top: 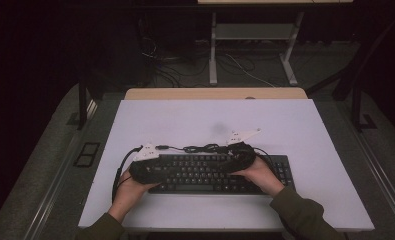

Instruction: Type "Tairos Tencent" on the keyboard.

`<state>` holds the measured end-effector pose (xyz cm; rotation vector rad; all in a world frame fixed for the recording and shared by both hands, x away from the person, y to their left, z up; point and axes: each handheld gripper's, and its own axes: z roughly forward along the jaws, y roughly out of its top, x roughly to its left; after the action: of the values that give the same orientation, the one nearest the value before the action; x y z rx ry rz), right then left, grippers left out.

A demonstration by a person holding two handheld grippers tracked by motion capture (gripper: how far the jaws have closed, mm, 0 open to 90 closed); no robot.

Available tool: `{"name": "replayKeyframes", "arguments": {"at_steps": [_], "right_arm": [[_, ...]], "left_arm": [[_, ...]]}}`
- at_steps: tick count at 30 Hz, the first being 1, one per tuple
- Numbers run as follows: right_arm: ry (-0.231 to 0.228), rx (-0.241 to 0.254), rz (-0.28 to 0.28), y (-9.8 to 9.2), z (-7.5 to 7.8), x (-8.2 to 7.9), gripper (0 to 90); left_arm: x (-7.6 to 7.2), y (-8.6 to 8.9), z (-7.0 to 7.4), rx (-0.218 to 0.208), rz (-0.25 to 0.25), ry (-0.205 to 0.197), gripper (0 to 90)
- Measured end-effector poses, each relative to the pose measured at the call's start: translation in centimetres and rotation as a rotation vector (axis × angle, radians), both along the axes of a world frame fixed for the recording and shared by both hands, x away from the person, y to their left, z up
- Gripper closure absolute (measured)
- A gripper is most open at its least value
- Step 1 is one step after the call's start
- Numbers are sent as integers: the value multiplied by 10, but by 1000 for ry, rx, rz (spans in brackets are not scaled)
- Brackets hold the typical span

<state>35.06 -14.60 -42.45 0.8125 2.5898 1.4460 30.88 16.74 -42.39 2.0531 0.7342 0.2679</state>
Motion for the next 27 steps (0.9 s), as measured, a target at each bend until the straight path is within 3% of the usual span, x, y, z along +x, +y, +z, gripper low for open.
{"name": "replayKeyframes", "arguments": {"at_steps": [21,27], "right_arm": [[-9,7,-10,-2,1,0,279],[-12,9,-15,-4,2,0,279]], "left_arm": [[11,-13,6,18,-51,21,887],[17,-23,2,44,-74,32,893]]}}
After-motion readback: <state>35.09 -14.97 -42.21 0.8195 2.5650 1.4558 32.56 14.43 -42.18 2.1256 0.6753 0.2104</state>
